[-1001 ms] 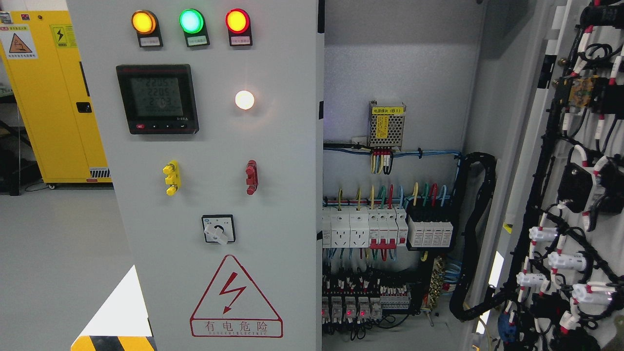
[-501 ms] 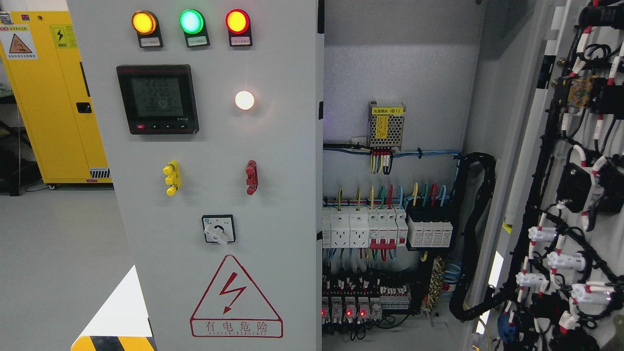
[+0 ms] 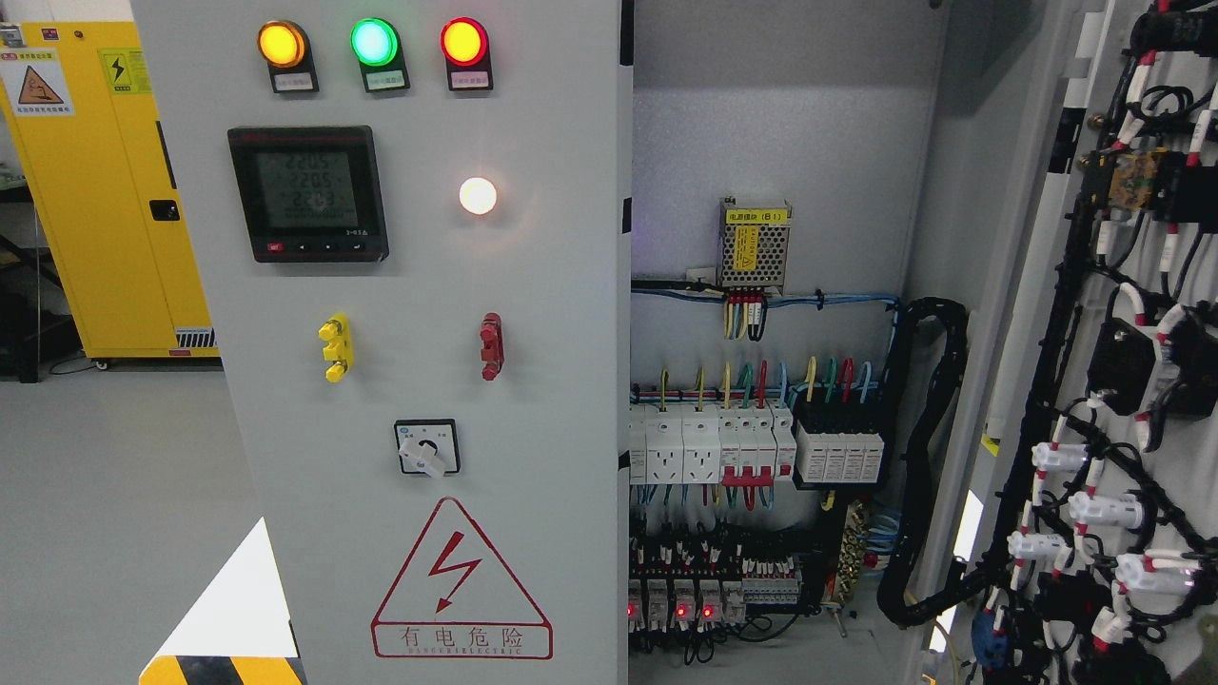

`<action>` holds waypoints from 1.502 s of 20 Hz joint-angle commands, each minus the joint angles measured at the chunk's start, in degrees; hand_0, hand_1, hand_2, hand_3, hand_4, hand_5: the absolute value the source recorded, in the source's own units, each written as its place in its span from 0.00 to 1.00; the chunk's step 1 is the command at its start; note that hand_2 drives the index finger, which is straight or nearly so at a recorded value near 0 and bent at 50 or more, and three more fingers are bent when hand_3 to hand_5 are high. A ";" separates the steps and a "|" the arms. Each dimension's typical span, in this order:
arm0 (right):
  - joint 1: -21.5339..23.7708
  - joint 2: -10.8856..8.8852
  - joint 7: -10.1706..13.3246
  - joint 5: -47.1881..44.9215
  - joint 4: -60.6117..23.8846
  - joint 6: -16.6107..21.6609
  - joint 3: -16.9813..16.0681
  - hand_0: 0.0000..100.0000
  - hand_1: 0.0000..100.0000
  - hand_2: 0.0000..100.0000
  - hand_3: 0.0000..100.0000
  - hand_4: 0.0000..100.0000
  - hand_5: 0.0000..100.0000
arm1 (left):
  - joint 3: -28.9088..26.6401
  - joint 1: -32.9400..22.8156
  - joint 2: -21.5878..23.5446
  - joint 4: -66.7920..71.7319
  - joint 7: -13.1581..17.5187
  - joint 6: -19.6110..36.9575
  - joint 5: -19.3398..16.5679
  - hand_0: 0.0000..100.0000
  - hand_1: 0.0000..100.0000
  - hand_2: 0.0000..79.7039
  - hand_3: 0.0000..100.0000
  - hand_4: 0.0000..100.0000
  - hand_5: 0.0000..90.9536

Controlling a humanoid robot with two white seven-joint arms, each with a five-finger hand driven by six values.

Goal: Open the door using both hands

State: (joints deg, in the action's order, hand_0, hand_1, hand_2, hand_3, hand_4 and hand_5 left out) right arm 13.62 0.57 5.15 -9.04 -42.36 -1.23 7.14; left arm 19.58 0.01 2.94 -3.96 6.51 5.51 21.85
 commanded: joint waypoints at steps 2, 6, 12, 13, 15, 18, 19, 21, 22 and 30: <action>4.21 -2.67 0.03 -0.10 -37.85 0.35 6.39 0.00 0.50 0.04 0.00 0.00 0.00 | -0.07 -1.06 -0.83 0.79 0.00 0.02 0.04 0.12 0.56 0.00 0.00 0.00 0.00; 6.06 -3.91 0.03 -0.02 -49.98 0.78 10.61 0.00 0.50 0.04 0.00 0.00 0.00 | -0.16 -1.06 -1.09 0.88 0.17 0.02 0.21 0.12 0.56 0.00 0.00 0.00 0.00; 6.24 -3.64 0.03 -0.02 -55.55 8.07 13.16 0.00 0.50 0.04 0.00 0.00 0.00 | -0.07 -0.89 -1.53 0.70 0.17 0.02 0.04 0.12 0.56 0.00 0.00 0.00 0.00; 6.16 -3.64 0.03 -0.02 -55.63 8.26 13.25 0.00 0.50 0.04 0.00 0.00 0.00 | -0.07 -0.71 -1.44 0.62 0.17 0.02 0.04 0.12 0.56 0.00 0.00 0.00 0.00; 6.07 -3.64 -0.05 -0.10 -57.20 8.78 13.43 0.00 0.50 0.04 0.00 0.00 0.00 | -0.07 -0.45 -1.36 0.35 0.17 0.02 0.04 0.12 0.56 0.00 0.00 0.00 0.00; 5.80 -3.12 -0.05 -0.10 -60.63 10.27 13.78 0.00 0.50 0.04 0.00 0.00 0.00 | -0.16 -0.45 -1.70 0.44 0.17 0.02 0.04 0.12 0.56 0.00 0.00 0.00 0.00; 5.54 -2.85 -0.05 -0.10 -62.30 10.45 14.04 0.00 0.50 0.04 0.00 0.00 0.00 | -0.16 -0.45 -1.79 0.44 0.17 0.02 0.04 0.12 0.56 0.00 0.00 0.00 0.00; 4.75 -2.85 -0.05 -0.02 -64.50 10.45 15.09 0.00 0.50 0.04 0.00 0.00 0.00 | -0.16 -0.45 -1.88 0.53 0.17 0.02 0.04 0.12 0.56 0.00 0.00 0.00 0.00; 4.05 -2.77 0.03 -0.02 -65.56 10.37 15.27 0.00 0.50 0.04 0.00 0.00 0.00 | -0.07 -0.62 -1.80 0.79 0.17 0.02 0.04 0.12 0.56 0.00 0.00 0.00 0.00; -6.39 -1.10 0.03 0.51 -69.69 9.84 14.57 0.00 0.50 0.04 0.00 0.00 0.00 | -0.07 -0.97 -1.62 0.70 0.17 0.02 0.04 0.12 0.56 0.00 0.00 0.00 0.00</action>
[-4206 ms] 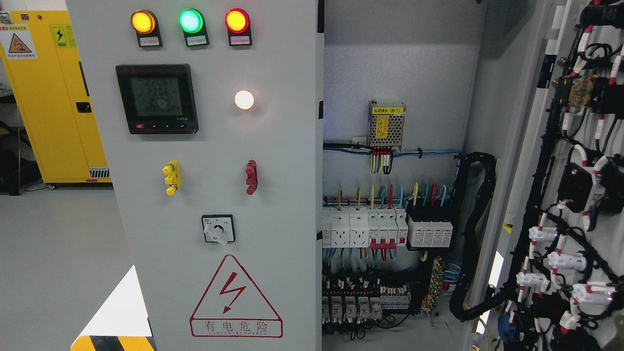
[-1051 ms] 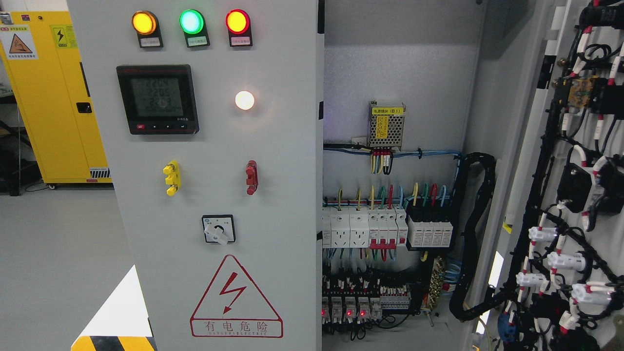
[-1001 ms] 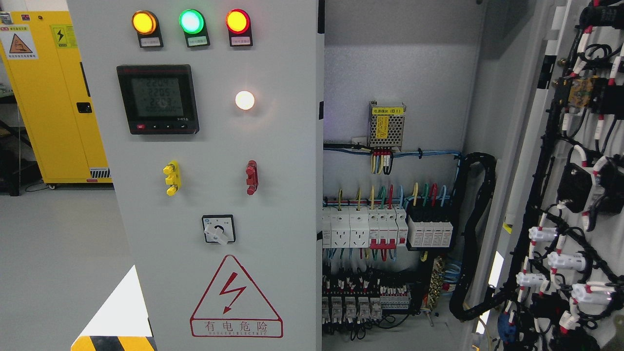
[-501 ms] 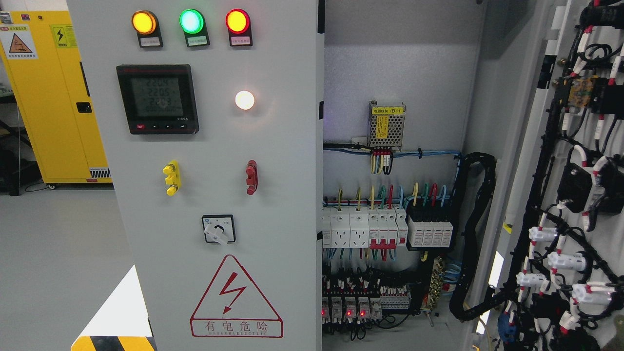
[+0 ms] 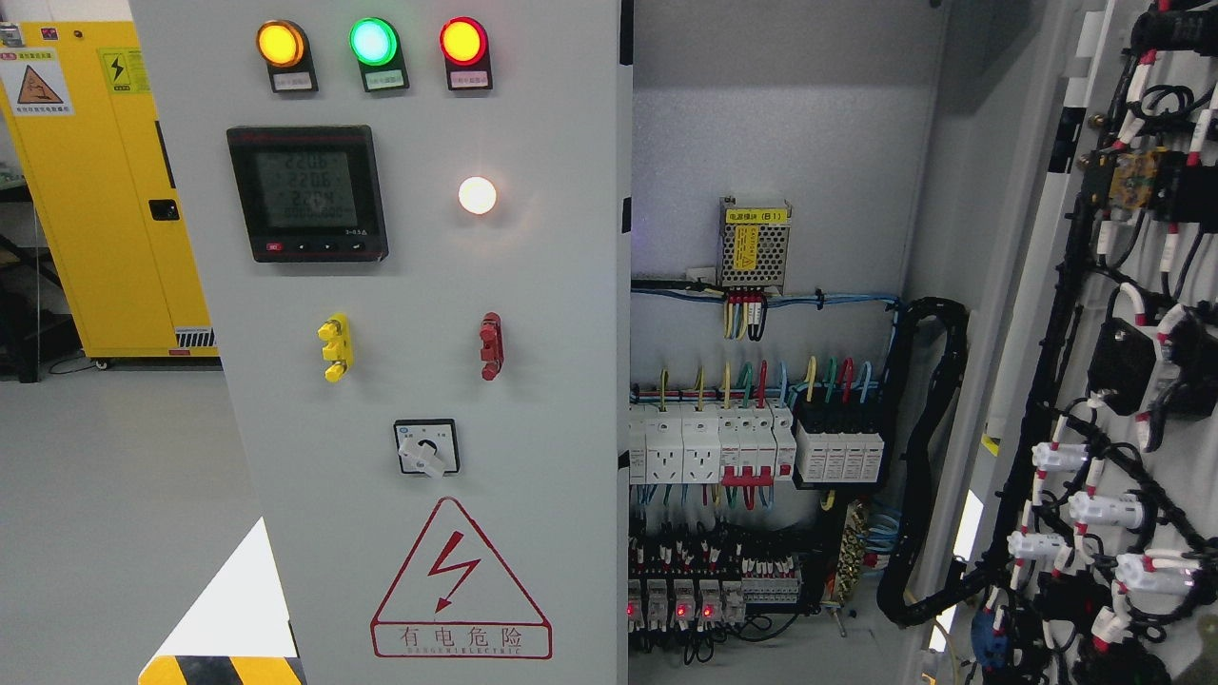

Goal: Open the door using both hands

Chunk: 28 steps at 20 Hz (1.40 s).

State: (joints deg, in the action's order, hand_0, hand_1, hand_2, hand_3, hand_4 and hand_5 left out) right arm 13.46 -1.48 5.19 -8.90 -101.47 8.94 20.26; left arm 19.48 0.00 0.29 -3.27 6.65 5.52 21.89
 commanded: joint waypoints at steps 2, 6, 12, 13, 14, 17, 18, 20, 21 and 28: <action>-9.49 1.40 0.17 0.98 -10.86 -1.63 1.62 0.00 0.50 0.04 0.00 0.00 0.00 | 0.03 -0.88 0.76 -0.07 0.03 0.01 0.00 0.12 0.56 0.00 0.00 0.00 0.00; -14.33 3.15 0.53 2.30 -10.51 -4.62 1.54 0.00 0.50 0.04 0.00 0.00 0.00 | 0.03 -0.88 0.68 -0.42 0.03 0.01 0.00 0.12 0.56 0.00 0.00 0.00 0.00; -21.00 6.40 0.70 2.39 -7.79 -9.90 -0.04 0.00 0.50 0.04 0.00 0.00 0.00 | -0.05 -0.44 -0.55 -0.59 0.03 0.01 0.00 0.12 0.56 0.00 0.00 0.00 0.00; -22.23 6.75 0.70 2.39 -7.00 -10.51 -0.39 0.00 0.50 0.04 0.00 0.00 0.00 | -0.05 -0.44 -0.55 -0.51 0.03 0.01 0.09 0.12 0.56 0.00 0.00 0.00 0.00; -23.47 7.02 0.70 2.39 -6.47 -11.39 -0.49 0.00 0.50 0.04 0.00 0.00 0.00 | -0.05 -0.35 -0.55 -0.51 0.03 0.01 0.00 0.12 0.56 0.00 0.00 0.00 0.00; -26.63 8.51 0.70 2.39 -4.28 -13.85 -0.40 0.00 0.50 0.04 0.00 0.00 0.00 | -0.05 -0.35 -0.64 -0.51 0.03 0.01 0.09 0.12 0.56 0.00 0.00 0.00 0.00; -28.03 8.60 0.70 2.39 -2.96 -14.73 -0.66 0.00 0.50 0.04 0.00 0.00 0.00 | -0.05 -0.35 -0.82 -0.51 0.03 0.01 0.09 0.12 0.56 0.00 0.00 0.00 0.00; -29.80 8.60 0.61 2.39 -1.37 -15.79 -1.97 0.00 0.50 0.04 0.00 0.00 0.00 | -0.05 -0.35 -2.13 -0.59 0.03 0.01 0.09 0.12 0.56 0.00 0.00 0.00 0.00; -30.85 8.60 0.61 2.39 -0.41 -15.96 -2.15 0.00 0.50 0.04 0.00 0.00 0.00 | -0.05 -0.35 -2.22 -0.59 0.03 0.01 0.09 0.12 0.56 0.00 0.00 0.00 0.00; -37.18 8.17 0.53 2.39 3.99 -16.93 -4.09 0.00 0.50 0.04 0.00 0.00 0.00 | -0.05 -0.35 -2.31 -0.59 0.03 0.01 0.09 0.12 0.56 0.00 0.00 0.00 0.00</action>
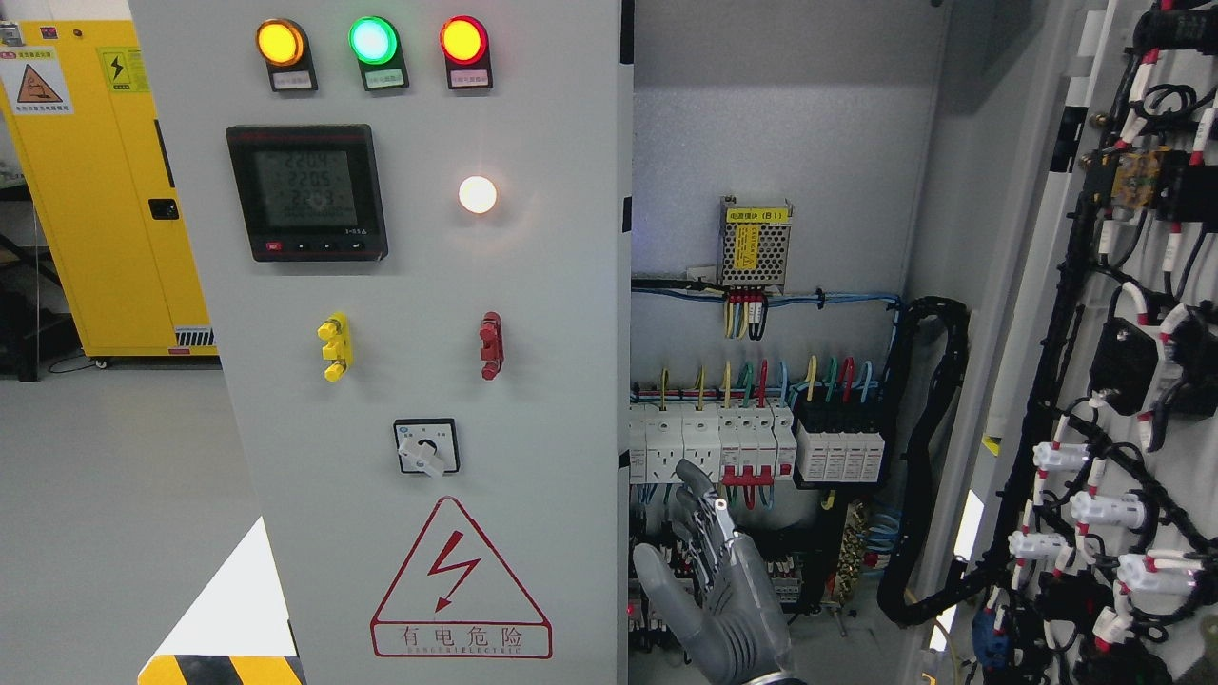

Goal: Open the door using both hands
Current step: 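Raise the right hand to the inner edge of the indicator-light door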

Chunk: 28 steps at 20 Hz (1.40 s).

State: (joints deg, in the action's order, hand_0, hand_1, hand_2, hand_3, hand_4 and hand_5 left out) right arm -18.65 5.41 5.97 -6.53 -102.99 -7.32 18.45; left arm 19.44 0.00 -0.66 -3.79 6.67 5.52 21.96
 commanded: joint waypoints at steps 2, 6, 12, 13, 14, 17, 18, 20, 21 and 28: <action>-6.48 1.27 -0.25 0.02 5.78 -1.72 -1.85 0.00 0.50 0.04 0.00 0.00 0.00 | -0.02 -0.36 -1.27 0.01 0.01 0.01 0.01 0.12 0.56 0.00 0.00 0.00 0.00; -8.24 1.27 -0.61 -0.15 7.79 -2.52 -1.93 0.00 0.50 0.04 0.00 0.00 0.00 | -0.02 -0.36 -0.48 0.45 0.01 0.01 0.01 0.12 0.56 0.00 0.00 0.00 0.00; -11.49 1.10 -0.78 -0.77 10.96 -4.36 -2.19 0.00 0.50 0.04 0.00 0.00 0.00 | -0.02 -0.44 -0.83 0.54 0.01 0.01 0.01 0.12 0.56 0.00 0.00 0.00 0.00; -11.58 1.10 -0.78 -0.85 10.97 -4.37 -2.19 0.00 0.50 0.04 0.00 0.00 0.00 | -0.02 -0.44 -0.83 0.45 0.01 0.01 0.01 0.12 0.56 0.00 0.00 0.00 0.00; -11.58 1.18 -0.78 -0.94 10.88 -4.45 -2.11 0.00 0.50 0.04 0.00 0.00 0.00 | -0.11 -0.44 -0.83 0.45 0.01 0.01 0.10 0.12 0.56 0.00 0.00 0.00 0.00; -11.85 1.18 -0.96 -1.21 10.79 -4.37 -2.19 0.00 0.50 0.04 0.00 0.00 0.00 | -0.02 -0.53 -0.74 0.54 0.01 0.01 0.36 0.12 0.56 0.00 0.00 0.00 0.00; -12.11 1.18 -1.39 -1.21 10.62 -4.37 -2.19 0.00 0.50 0.04 0.00 0.00 0.00 | -0.02 -0.53 -0.83 0.63 0.01 0.01 0.36 0.12 0.56 0.00 0.00 0.00 0.00; -12.90 1.18 -2.71 -1.29 10.79 -4.37 -2.28 0.00 0.50 0.04 0.00 0.00 0.00 | -0.02 -0.53 -0.83 0.54 0.01 0.01 0.10 0.12 0.56 0.00 0.00 0.00 0.00; -12.99 1.18 -3.15 -1.29 10.88 -4.37 -2.37 0.00 0.50 0.04 0.00 0.00 0.00 | -0.02 -0.53 -0.83 0.54 0.01 0.01 0.01 0.12 0.56 0.00 0.00 0.00 0.00; -13.69 1.01 -5.87 -5.60 11.67 -4.54 -2.72 0.00 0.50 0.04 0.00 0.00 0.00 | -0.02 -0.53 -1.18 0.45 0.01 0.01 0.01 0.12 0.56 0.00 0.00 0.00 0.00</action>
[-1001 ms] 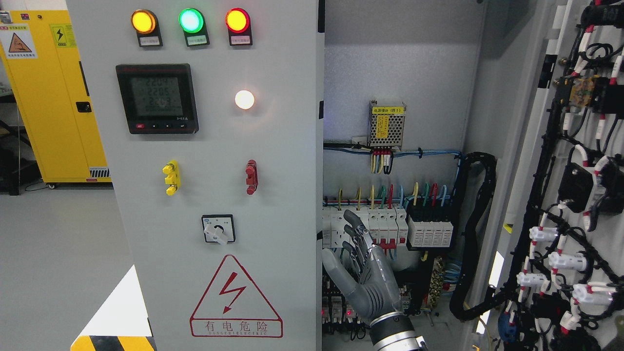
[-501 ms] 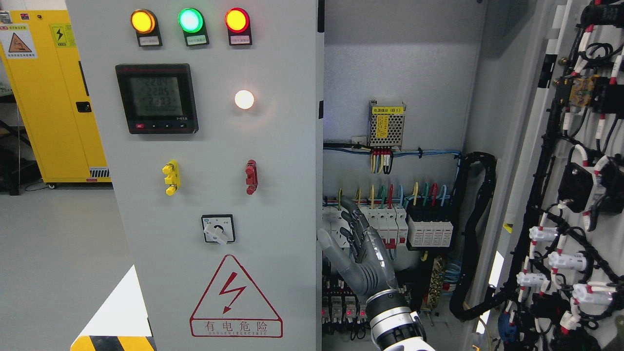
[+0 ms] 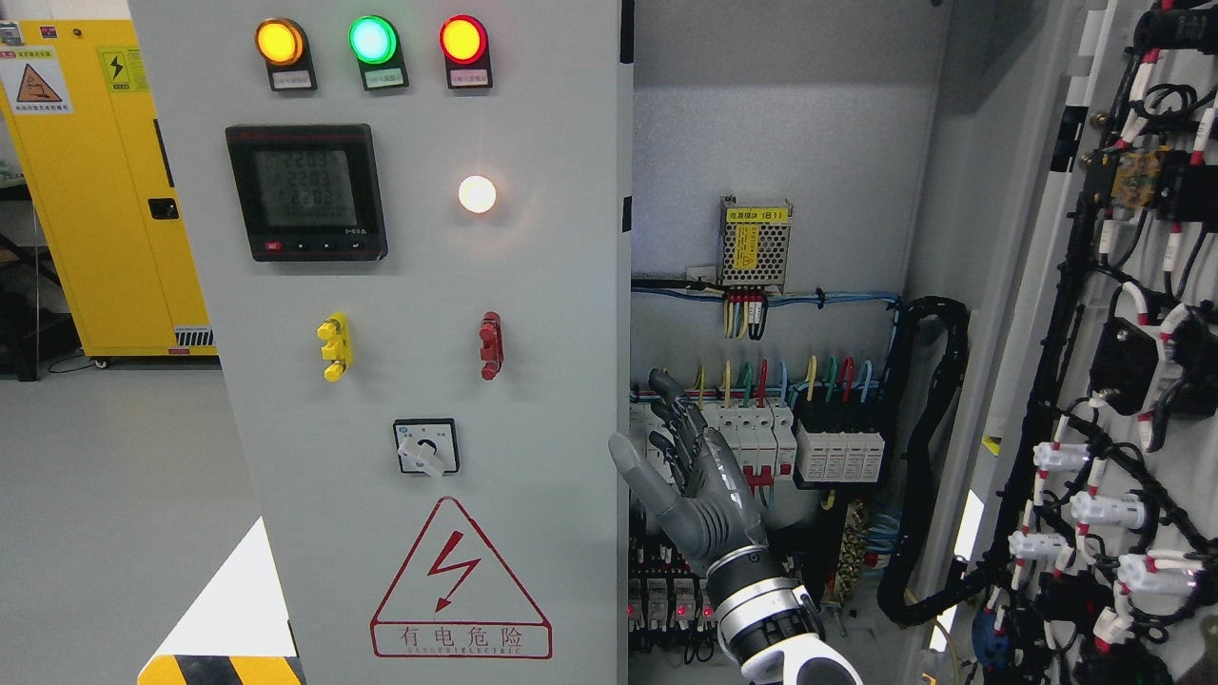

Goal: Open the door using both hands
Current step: 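Raise the right hand to the inner edge of the indicator-light door, then hook the right hand's fingers behind the indicator-light door edge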

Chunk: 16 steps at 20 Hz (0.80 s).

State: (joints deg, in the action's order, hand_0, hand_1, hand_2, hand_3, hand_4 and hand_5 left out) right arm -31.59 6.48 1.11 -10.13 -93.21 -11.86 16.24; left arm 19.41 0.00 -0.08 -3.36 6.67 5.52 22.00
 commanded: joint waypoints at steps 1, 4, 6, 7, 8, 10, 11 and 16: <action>-0.84 -0.06 -1.89 -2.26 2.24 -0.01 -0.68 0.00 0.50 0.04 0.00 0.00 0.00 | 0.01 -0.53 -1.85 0.02 0.00 0.01 -0.03 0.12 0.56 0.00 0.00 0.00 0.00; -1.63 -0.06 -4.45 -2.61 4.17 0.08 -2.26 0.00 0.50 0.04 0.00 0.00 0.00 | 0.01 -0.53 -1.94 0.02 0.00 0.01 -0.03 0.12 0.56 0.00 0.00 0.00 0.00; -2.07 -0.06 -5.06 -3.84 4.79 0.08 -3.05 0.00 0.50 0.04 0.00 0.00 0.00 | 0.10 -0.53 -2.03 -0.07 0.00 0.01 -0.12 0.12 0.56 0.00 0.00 0.00 0.00; -2.24 -0.06 -5.50 -4.20 4.88 0.08 -3.06 0.00 0.50 0.04 0.00 0.00 0.00 | 0.10 -0.53 -2.21 0.02 0.00 0.01 -0.12 0.12 0.56 0.00 0.00 0.00 0.00; -2.51 -0.06 -5.76 -4.20 5.14 0.08 -3.06 0.00 0.50 0.04 0.00 0.00 0.00 | 0.10 -0.53 -2.47 0.02 -0.08 0.01 -0.12 0.12 0.56 0.00 0.00 0.00 0.00; -2.77 -0.06 -5.85 -4.29 5.84 0.08 -3.49 0.00 0.50 0.04 0.00 0.00 0.00 | 0.19 -0.53 -2.47 0.02 -0.08 0.01 -0.20 0.12 0.56 0.00 0.00 0.00 0.00; -2.86 -0.06 -5.86 -4.29 6.02 0.08 -3.67 0.00 0.50 0.04 0.00 0.00 0.00 | 0.27 -0.53 -2.47 0.02 -0.08 0.01 -0.20 0.12 0.56 0.00 0.00 0.00 0.00; -4.17 -0.06 -6.82 -4.29 7.25 0.08 -4.64 0.00 0.50 0.04 0.00 0.00 0.00 | 0.36 -0.44 -2.38 -0.16 -0.08 0.01 -0.21 0.12 0.56 0.00 0.00 0.00 0.00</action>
State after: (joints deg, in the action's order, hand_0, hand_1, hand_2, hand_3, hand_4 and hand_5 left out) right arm -34.40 6.42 -5.33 -14.02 -88.94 -11.80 13.53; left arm 19.60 0.00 -1.71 -3.39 6.88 5.53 21.83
